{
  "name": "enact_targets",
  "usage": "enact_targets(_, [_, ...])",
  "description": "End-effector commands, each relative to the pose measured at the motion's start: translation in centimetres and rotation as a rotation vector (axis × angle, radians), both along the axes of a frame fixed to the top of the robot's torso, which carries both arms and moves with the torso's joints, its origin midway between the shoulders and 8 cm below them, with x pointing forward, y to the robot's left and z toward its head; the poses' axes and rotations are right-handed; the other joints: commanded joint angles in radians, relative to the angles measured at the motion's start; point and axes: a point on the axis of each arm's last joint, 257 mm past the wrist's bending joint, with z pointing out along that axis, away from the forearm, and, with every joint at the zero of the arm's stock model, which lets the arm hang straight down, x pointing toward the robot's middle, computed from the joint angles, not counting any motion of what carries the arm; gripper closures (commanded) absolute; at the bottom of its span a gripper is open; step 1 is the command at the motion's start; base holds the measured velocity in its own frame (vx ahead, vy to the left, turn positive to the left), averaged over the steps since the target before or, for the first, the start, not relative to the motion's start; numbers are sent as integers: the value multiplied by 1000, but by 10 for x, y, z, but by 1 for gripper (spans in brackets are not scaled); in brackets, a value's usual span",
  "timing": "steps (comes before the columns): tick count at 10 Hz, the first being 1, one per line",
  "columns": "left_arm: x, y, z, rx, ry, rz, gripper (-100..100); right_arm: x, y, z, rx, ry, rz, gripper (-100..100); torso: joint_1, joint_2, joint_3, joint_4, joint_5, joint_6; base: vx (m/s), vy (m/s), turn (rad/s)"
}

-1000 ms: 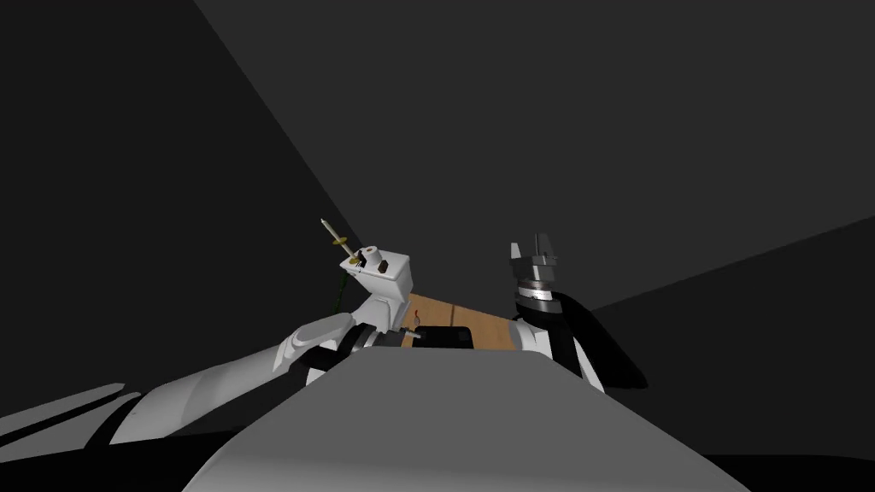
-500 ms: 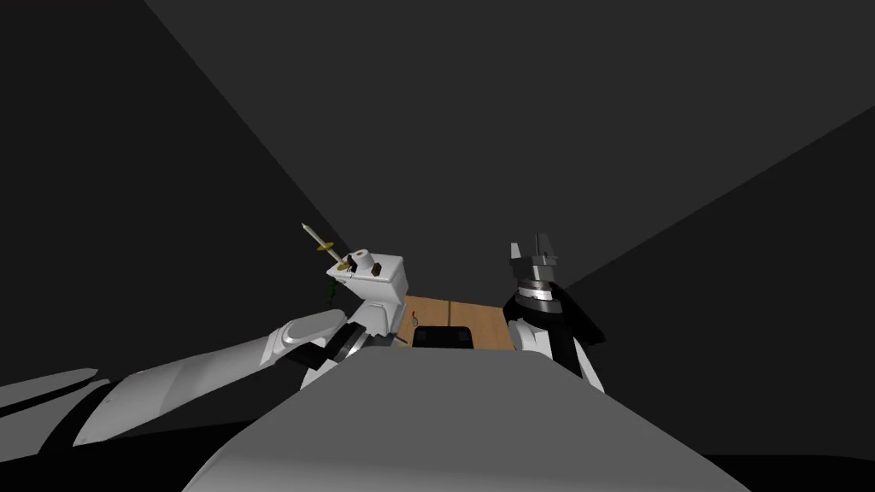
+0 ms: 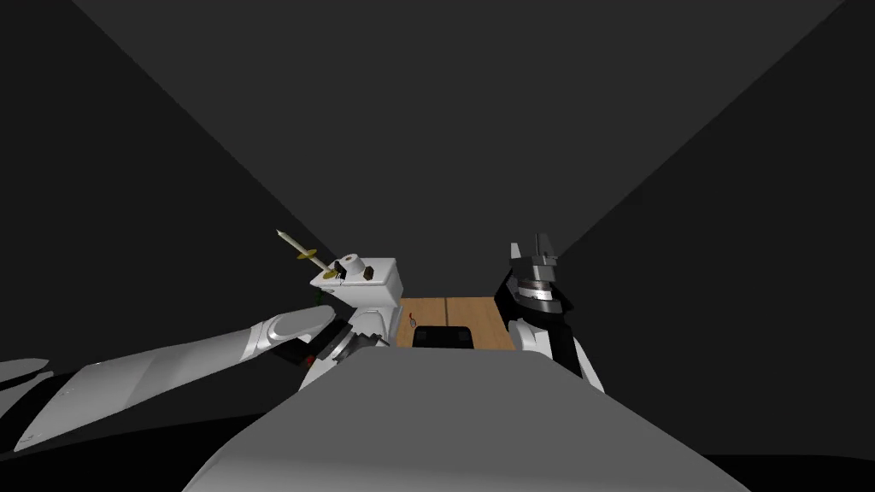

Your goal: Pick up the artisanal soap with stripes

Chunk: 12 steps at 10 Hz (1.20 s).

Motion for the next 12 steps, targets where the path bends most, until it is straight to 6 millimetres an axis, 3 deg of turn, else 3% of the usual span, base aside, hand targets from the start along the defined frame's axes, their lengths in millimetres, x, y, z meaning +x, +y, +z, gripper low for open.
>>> enact_targets(1, [1, 18, -5, 51, -28, -45, -100, 0, 0, 0, 0, 0, 0, 0, 0, 0, 0, 0, 0, 0, -83, 75, -171])
enact_targets(2, [6, 43, -7, 107, -59, -84, -100, 0, 0, 0, 0, 0, 0, 0, 0, -1, 0, 0, 0, -1, -66, 50, -236])
enact_targets(3, [5, 46, -9, 117, -65, -98, -100, 0, 0, 0, 0, 0, 0, 0, -1, -2, -1, 0, 0, 0, -42, 47, -167])
enact_targets(4, [11, 71, -10, 174, -98, -140, -100, 0, 0, 0, 0, 0, 0, 0, -2, -3, -2, -1, 0, -1, -36, 54, -256])
enact_targets(5, [11, 72, -11, 178, -101, -146, -100, 0, 0, 0, 0, 0, 0, 0, -1, -4, -2, -1, 0, 0, -30, 60, -148])
enact_targets(6, [19, 98, -11, 236, -135, -189, -100, 0, 0, 0, 0, 0, 0, 0, -1, -5, -3, -1, 0, -1, -38, 65, -294])
enact_targets(7, [19, 98, -11, 237, -136, -190, -100, 0, 0, 0, 0, 0, 0, 0, -1, -5, -3, -1, 0, 0, -41, 58, -133])
enact_targets(9, [38, 143, -7, 342, -204, -266, -100, 0, 0, 0, 0, 0, 0, 0, -1, -5, -3, -1, 0, -1, -35, 51, -329])
enact_targets(10, [38, 144, -7, 344, -204, -268, -100, 0, 0, 0, 0, 0, 0, 0, -2, -6, -3, -1, 0, 0, -17, 58, -123])
enact_targets(12, [61, 183, 2, 438, -272, -331, -100, 0, 0, 0, 0, 0, 0, 0, 0, -7, -4, -1, 0, -1, -4, 73, -220])
